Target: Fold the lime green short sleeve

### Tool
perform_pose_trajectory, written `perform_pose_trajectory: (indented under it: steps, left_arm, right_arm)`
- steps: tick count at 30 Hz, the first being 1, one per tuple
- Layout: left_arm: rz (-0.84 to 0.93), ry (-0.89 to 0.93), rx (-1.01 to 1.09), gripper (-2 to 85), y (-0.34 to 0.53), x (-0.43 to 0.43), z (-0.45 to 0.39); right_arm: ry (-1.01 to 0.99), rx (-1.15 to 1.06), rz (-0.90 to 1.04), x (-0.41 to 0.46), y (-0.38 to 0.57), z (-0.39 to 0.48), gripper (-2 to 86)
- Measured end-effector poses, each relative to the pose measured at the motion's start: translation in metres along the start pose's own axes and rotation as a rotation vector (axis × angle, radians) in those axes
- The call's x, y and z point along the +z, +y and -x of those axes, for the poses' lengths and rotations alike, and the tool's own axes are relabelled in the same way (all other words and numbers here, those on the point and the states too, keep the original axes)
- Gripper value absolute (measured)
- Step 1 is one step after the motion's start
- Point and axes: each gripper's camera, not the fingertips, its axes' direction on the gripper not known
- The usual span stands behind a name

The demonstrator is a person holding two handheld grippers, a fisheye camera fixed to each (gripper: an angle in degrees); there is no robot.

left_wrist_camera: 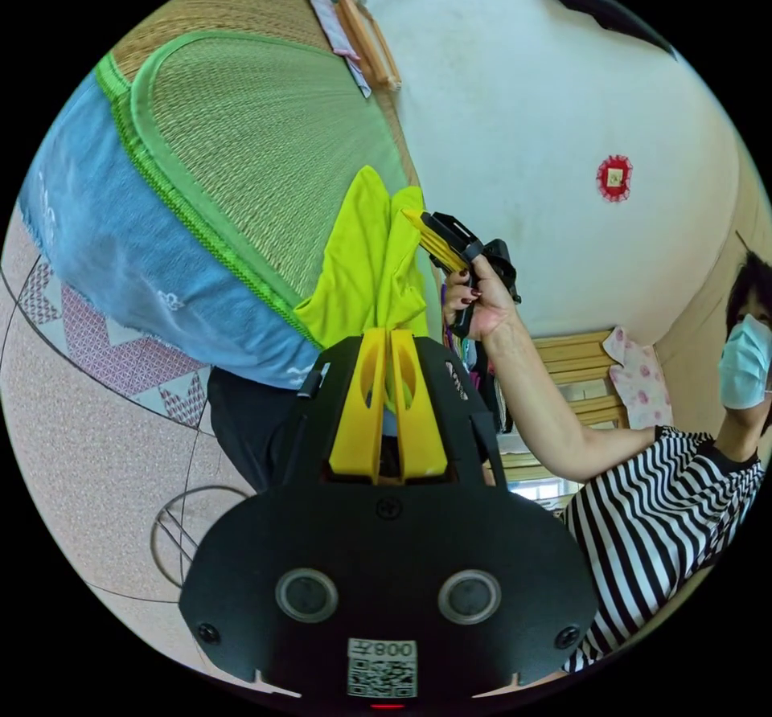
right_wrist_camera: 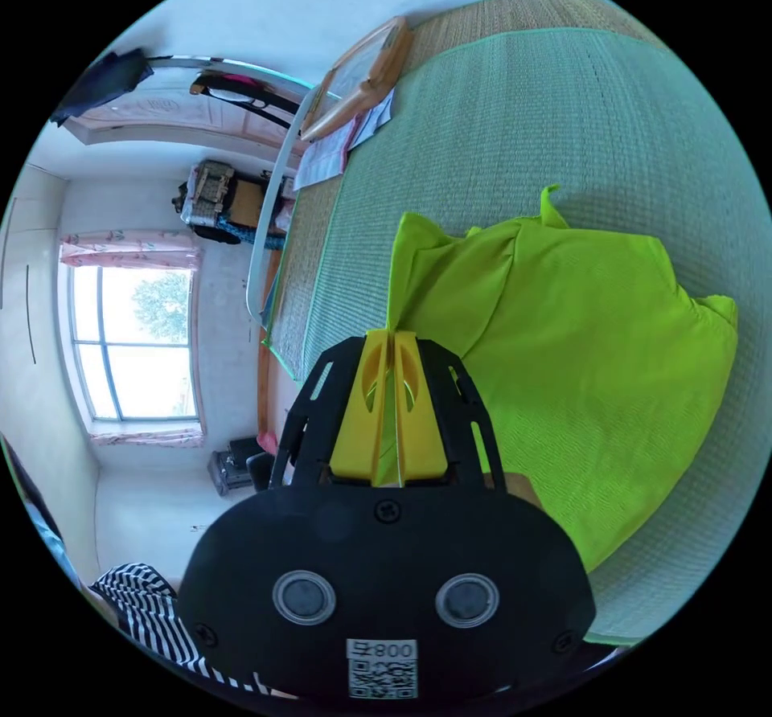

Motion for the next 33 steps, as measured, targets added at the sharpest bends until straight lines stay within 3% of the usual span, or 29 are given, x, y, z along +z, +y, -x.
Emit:
perform_pose_trajectory:
  steps: [13, 27, 33]
  left_arm:
    - [-0.035, 0.033, -0.082, 0.8, 0.000, -0.061, 0.007]
    - [-0.060, -0.109, 0.068, 0.2, 0.012, -0.097, -0.045]
    - [-0.004, -0.114, 0.131, 0.1, 0.005, -0.082, -0.054]
  right_arm:
    - [-0.020, -0.104, 0.059, -0.042, -0.061, 0.089, 1.5]
    - [0.188, -0.276, 0.095, -0.088, -0.097, 0.187, 0.8]
    - [0.160, -0.317, 0.184, -0.092, -0.096, 0.205, 0.8]
